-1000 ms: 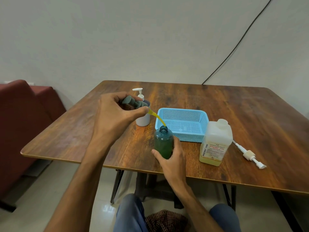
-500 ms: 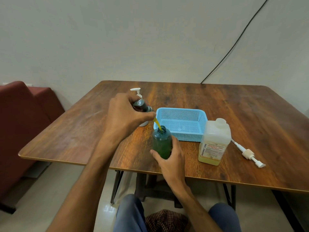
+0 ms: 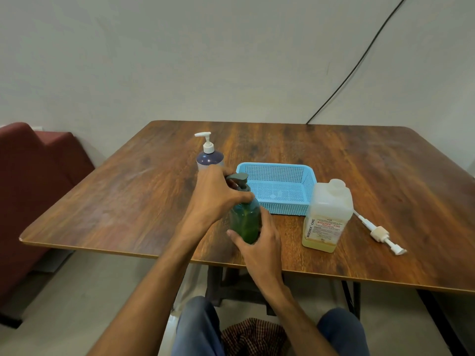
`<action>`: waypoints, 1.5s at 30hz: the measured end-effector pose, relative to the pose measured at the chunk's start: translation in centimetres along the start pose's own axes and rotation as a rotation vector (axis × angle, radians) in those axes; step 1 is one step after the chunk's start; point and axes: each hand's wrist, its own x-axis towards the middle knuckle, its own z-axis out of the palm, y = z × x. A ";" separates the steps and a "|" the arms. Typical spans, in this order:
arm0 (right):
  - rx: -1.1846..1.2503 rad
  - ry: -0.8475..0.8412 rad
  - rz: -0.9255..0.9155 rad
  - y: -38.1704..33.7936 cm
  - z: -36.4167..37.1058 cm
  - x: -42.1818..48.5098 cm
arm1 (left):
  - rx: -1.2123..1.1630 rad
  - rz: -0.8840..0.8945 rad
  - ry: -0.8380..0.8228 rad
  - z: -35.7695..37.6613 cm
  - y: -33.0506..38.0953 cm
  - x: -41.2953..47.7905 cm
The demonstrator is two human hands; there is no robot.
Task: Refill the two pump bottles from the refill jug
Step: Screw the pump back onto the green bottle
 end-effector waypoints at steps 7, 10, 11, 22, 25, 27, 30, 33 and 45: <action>0.006 -0.001 -0.002 0.2 0.1 0.1 | -0.102 -0.016 0.013 0.5 -1.0 -0.4; 0.002 0.004 -0.009 0.1 0.0 0.1 | -0.201 -0.019 0.049 0.8 -1.9 -0.8; 0.001 0.004 -0.014 0.1 0.0 0.1 | -0.229 -0.015 0.058 1.0 -2.2 -1.0; -0.007 0.005 -0.025 0.1 -0.1 0.0 | -0.290 0.038 0.004 0.6 -3.3 -1.6; -0.019 0.005 -0.024 0.2 -0.1 0.0 | -0.335 0.008 -0.048 0.9 -3.7 -1.9; -0.023 0.005 -0.022 0.2 -0.1 0.0 | -0.400 -0.004 -0.089 1.1 -3.8 -2.2; -0.022 0.004 -0.021 0.1 -0.1 0.0 | -0.390 0.027 0.026 1.7 -3.4 -2.7; -0.021 0.006 -0.023 0.1 -0.1 0.0 | -0.305 0.063 0.231 2.5 -2.9 -2.6; -0.019 0.003 -0.016 0.3 0.0 0.0 | -0.219 0.105 0.127 2.4 -2.8 -2.1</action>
